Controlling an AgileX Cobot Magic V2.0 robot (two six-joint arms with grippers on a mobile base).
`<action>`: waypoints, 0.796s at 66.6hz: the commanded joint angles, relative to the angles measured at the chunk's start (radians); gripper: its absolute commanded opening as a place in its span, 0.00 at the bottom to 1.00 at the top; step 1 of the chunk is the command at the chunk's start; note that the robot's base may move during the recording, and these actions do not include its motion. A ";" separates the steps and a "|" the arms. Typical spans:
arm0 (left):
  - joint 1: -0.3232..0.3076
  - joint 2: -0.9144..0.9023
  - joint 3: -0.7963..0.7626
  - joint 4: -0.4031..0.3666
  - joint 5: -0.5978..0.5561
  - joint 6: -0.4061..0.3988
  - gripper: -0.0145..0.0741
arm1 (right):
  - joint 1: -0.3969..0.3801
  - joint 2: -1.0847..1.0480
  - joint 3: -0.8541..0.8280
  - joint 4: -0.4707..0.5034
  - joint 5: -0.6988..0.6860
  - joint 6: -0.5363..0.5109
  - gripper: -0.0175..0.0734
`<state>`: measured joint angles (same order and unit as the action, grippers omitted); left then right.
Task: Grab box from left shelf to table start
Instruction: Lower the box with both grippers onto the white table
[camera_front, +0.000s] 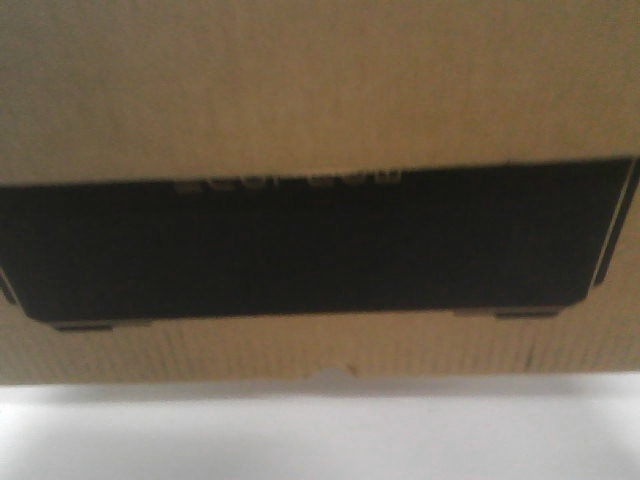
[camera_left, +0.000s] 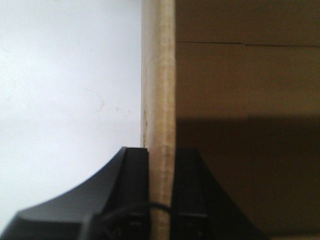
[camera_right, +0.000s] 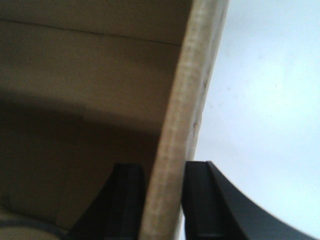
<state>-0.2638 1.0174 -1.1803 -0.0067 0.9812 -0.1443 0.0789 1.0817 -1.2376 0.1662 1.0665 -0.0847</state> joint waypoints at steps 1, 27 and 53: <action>-0.006 0.056 -0.041 -0.037 -0.177 -0.004 0.05 | 0.001 0.043 -0.036 0.085 -0.094 -0.005 0.25; -0.006 0.228 -0.041 -0.035 -0.200 -0.004 0.05 | 0.001 0.195 -0.036 0.085 -0.110 -0.006 0.26; -0.006 0.247 -0.041 -0.043 -0.193 -0.004 0.31 | 0.001 0.195 -0.036 0.084 -0.086 -0.006 0.80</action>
<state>-0.2605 1.2928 -1.1803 -0.0077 0.8855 -0.1443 0.0748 1.3111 -1.2359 0.1666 1.0303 -0.0848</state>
